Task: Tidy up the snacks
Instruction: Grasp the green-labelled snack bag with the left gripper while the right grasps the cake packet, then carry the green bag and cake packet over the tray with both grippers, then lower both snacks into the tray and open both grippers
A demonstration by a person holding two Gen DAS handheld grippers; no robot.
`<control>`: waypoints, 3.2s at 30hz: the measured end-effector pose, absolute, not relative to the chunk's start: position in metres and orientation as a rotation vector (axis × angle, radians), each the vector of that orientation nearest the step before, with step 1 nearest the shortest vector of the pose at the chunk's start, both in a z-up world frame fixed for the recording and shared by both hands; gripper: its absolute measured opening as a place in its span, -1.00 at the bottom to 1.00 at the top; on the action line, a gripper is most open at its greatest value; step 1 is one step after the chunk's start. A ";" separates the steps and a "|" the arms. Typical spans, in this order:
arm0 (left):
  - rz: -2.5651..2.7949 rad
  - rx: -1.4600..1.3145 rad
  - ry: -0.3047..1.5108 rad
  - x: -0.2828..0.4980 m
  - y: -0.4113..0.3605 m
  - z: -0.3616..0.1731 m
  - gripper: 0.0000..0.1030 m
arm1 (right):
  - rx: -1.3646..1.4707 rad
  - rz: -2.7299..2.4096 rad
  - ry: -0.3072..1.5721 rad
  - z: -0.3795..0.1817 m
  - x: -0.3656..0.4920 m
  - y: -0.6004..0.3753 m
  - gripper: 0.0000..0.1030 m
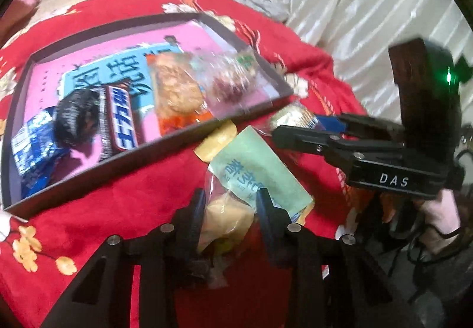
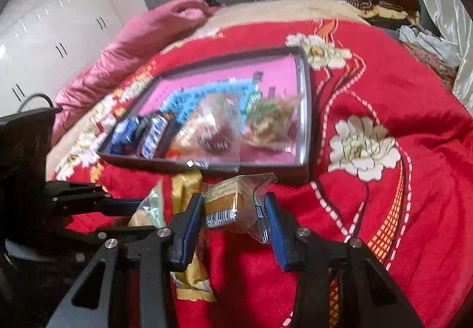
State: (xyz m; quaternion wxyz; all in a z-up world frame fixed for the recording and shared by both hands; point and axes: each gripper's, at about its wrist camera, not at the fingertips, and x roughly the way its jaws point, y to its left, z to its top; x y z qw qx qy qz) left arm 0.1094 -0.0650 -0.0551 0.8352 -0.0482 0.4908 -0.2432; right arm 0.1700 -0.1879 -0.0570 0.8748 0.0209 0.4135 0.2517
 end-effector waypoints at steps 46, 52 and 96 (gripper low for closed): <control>-0.214 -0.320 0.799 0.128 0.013 0.013 -0.31 | 0.044 0.564 0.568 -0.013 0.167 -0.190 -0.18; -0.187 -0.311 0.799 0.130 0.015 0.011 -0.31 | 0.067 0.553 0.573 -0.013 0.171 -0.195 -0.18; -0.119 -0.295 0.886 0.154 0.019 -0.038 -0.64 | 0.021 0.503 0.690 -0.038 0.200 -0.185 -0.18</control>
